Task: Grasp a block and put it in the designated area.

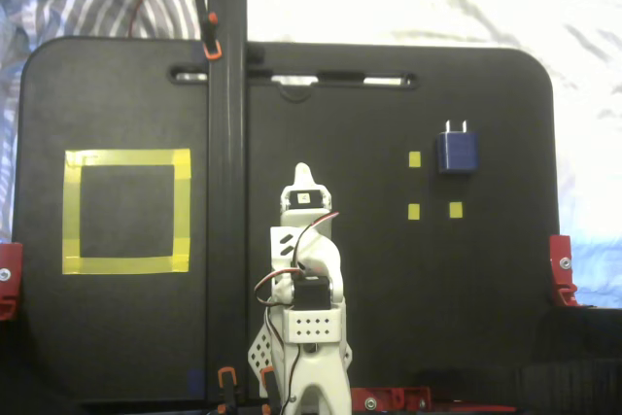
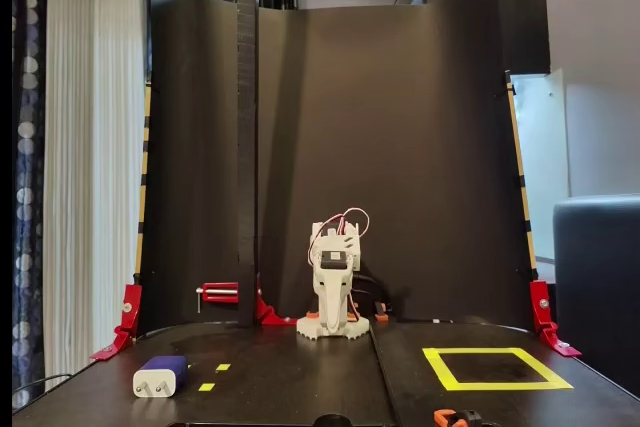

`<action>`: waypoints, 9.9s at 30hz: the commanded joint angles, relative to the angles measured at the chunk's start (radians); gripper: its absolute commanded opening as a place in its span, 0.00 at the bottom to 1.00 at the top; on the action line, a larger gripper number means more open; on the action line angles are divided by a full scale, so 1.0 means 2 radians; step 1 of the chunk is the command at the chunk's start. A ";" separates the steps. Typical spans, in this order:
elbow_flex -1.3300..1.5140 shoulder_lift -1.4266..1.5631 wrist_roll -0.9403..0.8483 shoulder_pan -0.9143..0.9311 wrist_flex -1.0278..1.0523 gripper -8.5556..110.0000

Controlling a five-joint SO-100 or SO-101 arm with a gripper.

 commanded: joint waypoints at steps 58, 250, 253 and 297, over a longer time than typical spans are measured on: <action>-0.822 -0.825 -0.960 0.243 0.295 0.07; -0.775 -0.908 -0.446 -0.347 0.344 0.27; -0.775 -0.920 -0.429 -0.367 0.336 0.27; -0.775 -1.056 -0.400 -0.413 0.241 0.27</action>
